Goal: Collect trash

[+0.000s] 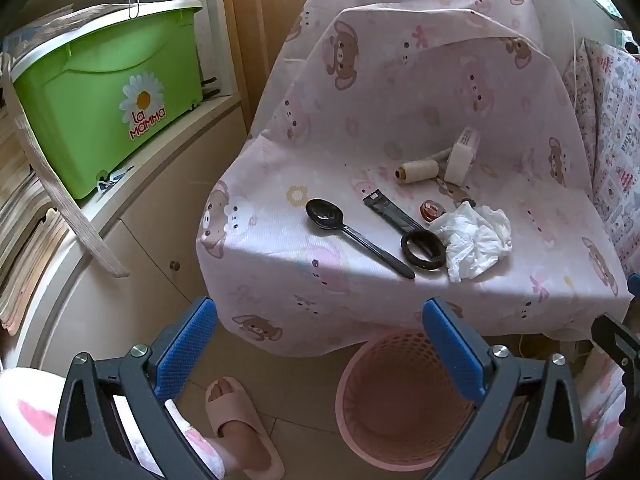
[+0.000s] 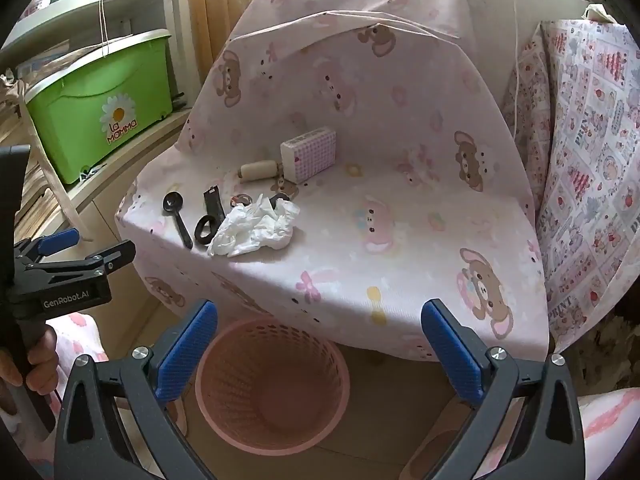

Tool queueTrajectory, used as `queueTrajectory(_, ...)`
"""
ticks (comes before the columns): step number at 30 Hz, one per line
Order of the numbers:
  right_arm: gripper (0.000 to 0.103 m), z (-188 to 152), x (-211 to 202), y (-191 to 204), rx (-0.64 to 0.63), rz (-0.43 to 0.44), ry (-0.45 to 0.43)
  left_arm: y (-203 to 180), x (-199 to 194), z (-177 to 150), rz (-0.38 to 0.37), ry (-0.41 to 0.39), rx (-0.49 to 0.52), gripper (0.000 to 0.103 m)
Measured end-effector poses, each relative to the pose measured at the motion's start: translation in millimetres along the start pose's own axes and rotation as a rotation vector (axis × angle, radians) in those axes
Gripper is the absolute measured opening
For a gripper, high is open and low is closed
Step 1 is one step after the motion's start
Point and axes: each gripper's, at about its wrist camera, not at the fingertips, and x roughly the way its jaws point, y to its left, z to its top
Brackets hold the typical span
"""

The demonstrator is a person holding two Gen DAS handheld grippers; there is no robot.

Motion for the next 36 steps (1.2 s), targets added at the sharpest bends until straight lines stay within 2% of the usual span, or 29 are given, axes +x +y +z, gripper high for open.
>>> queueTrajectory(21,0.103,-1,-7,8,-0.059,-0.039,-0.024,7,0,-1,0.042,-0.013,-0.018,0.102)
queueTrajectory(30,0.103,-1,-1,-2,0.010,-0.010,0.019,5,1,-1,0.041,-0.007,-0.008,0.102)
queueTrajectory(36,0.103,0,-1,-6,0.026,-0.017,0.009,7,1,-1,0.049,-0.004,-0.021,0.102)
